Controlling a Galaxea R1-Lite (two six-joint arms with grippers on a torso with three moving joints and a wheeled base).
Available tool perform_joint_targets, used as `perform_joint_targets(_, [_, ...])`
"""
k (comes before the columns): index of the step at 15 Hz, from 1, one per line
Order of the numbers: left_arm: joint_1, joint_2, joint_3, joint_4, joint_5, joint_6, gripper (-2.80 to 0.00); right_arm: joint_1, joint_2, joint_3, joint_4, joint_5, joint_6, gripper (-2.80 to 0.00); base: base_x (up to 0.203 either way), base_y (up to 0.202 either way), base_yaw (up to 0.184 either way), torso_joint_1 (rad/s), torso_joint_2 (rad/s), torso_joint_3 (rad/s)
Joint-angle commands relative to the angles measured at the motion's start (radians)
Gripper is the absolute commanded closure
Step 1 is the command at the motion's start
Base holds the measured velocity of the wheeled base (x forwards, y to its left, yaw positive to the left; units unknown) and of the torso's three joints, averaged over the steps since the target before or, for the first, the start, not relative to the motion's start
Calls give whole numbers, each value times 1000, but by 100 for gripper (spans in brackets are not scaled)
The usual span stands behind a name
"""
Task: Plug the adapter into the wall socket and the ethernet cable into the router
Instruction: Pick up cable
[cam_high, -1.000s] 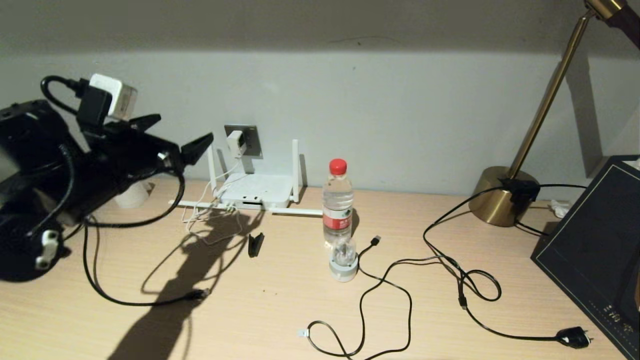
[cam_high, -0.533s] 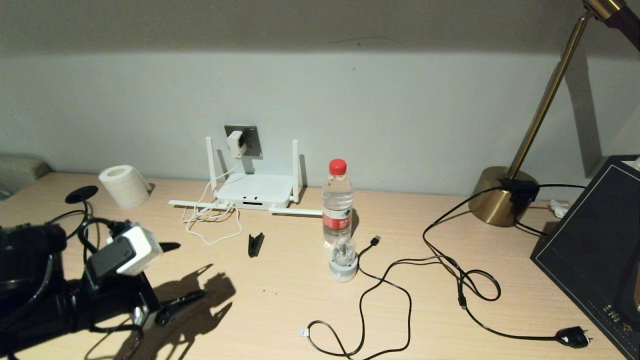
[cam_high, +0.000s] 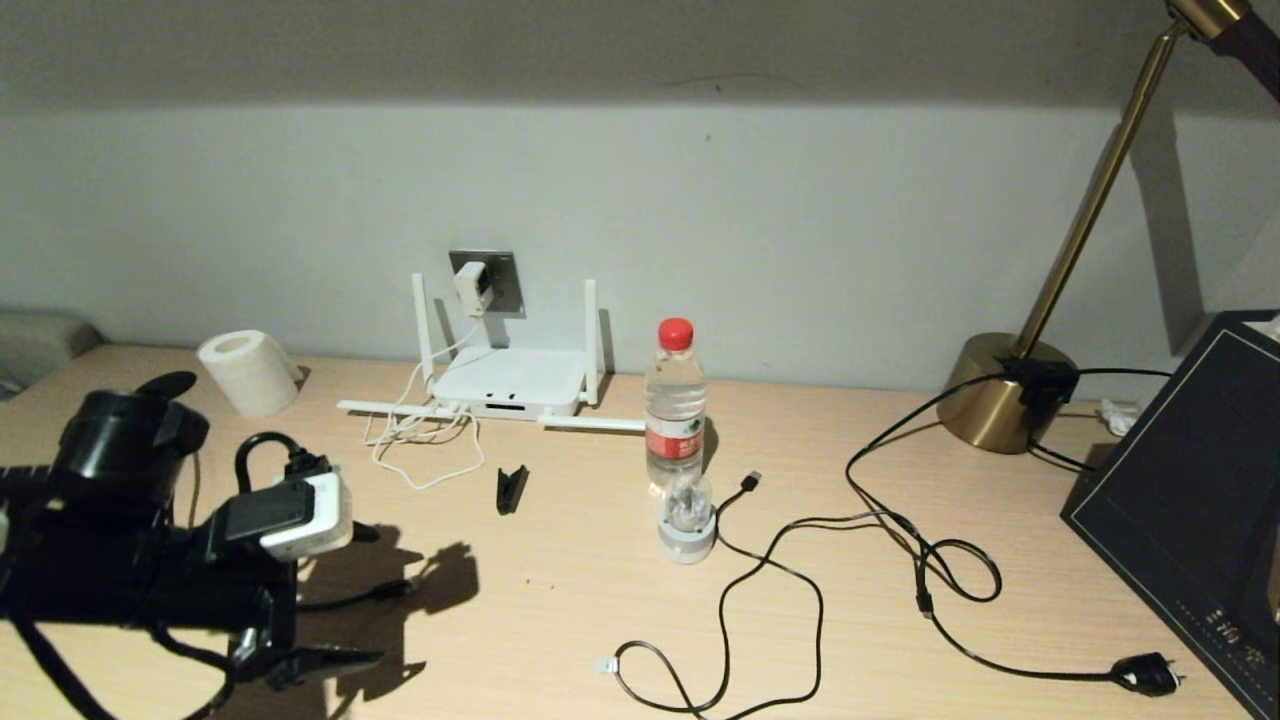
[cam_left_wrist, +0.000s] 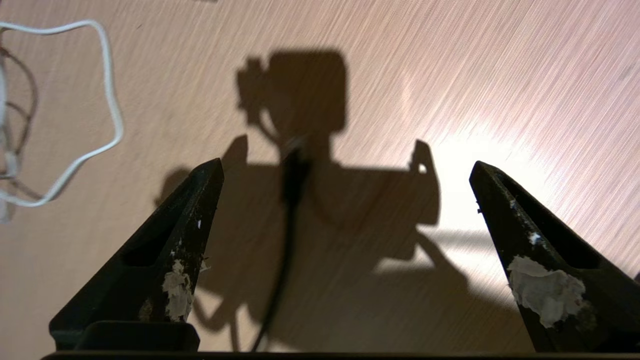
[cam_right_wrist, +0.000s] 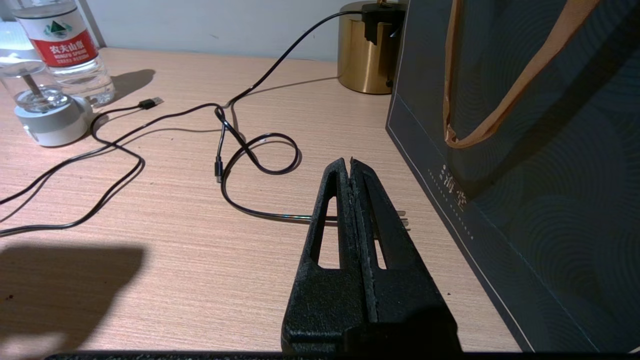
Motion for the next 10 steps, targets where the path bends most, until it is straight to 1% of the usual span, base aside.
perform_joint_targets(1, [48,110,-240,373,45,202,-280,1,1,35,-1,0,0,0,0,0,0,0,0,0])
perform_joint_targets(2, [65,164,-320,473,87,289,-280,0,2,35,0,0,0,0,0,0,0,0,0,0])
perform_joint_targets(3, [76,219,-366,515,119,348,-280,0,2,35,-1,0,0,0,0,0,0,0,0,0])
perform_joint_targets(4, [81,261,-398,519,138,377,-280,0,2,35,-1,0,0,0,0,0,0,0,0,0])
perform_joint_targets(7, [60,342,-462,491,179,424,-280,0,2,35,-1,0,0,0,0,0,0,0,0,0])
perform_joint_targets(10, [12,378,-496,499,188,421,-280,0,2,35,-1,0,0,0,0,0,0,0,0,0])
